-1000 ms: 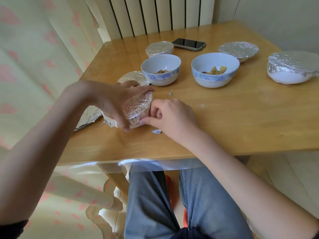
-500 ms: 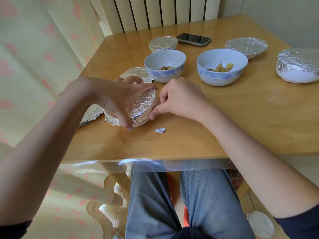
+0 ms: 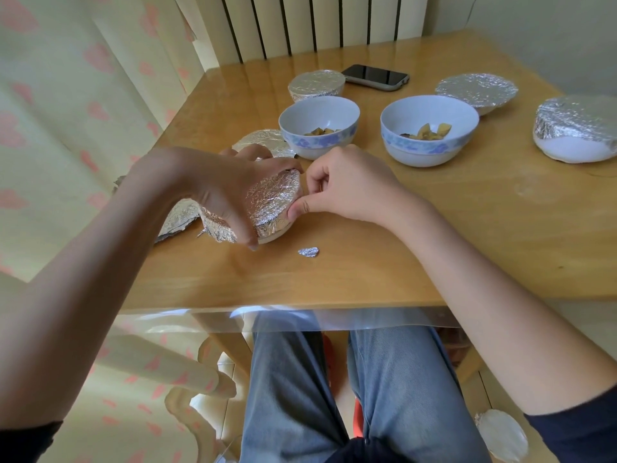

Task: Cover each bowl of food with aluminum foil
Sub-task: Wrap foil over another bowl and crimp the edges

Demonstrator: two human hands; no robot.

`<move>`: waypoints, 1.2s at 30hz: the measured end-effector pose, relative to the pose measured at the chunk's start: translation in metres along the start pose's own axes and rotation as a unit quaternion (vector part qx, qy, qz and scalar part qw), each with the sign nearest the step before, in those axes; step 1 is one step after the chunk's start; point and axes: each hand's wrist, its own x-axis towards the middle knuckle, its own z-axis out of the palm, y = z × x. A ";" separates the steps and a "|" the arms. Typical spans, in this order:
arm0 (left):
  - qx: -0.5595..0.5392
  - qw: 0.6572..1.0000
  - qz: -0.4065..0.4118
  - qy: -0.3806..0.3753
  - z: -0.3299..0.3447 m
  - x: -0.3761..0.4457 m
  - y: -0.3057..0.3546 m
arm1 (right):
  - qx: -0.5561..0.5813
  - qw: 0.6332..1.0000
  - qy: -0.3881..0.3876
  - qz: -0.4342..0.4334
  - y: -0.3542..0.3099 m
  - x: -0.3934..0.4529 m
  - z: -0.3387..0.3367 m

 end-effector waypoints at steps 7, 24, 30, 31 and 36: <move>-0.036 0.997 -0.068 -0.023 0.004 -0.008 0.009 | -0.047 0.999 0.012 -0.010 -0.004 -0.031 0.005; 0.006 1.000 0.019 -0.008 0.006 -0.001 0.005 | 0.110 0.994 -0.021 -0.011 -0.004 -0.017 0.020; 0.006 1.000 0.020 0.000 0.008 0.000 0.005 | 0.092 0.993 -0.069 0.005 -0.005 0.004 0.005; 0.008 1.000 0.019 0.002 0.008 0.000 0.005 | 0.102 0.991 -0.086 -0.001 -0.005 0.008 0.003; 0.003 1.000 0.017 0.004 0.008 -0.001 0.006 | 0.144 0.985 -0.097 -0.018 0.000 0.006 0.006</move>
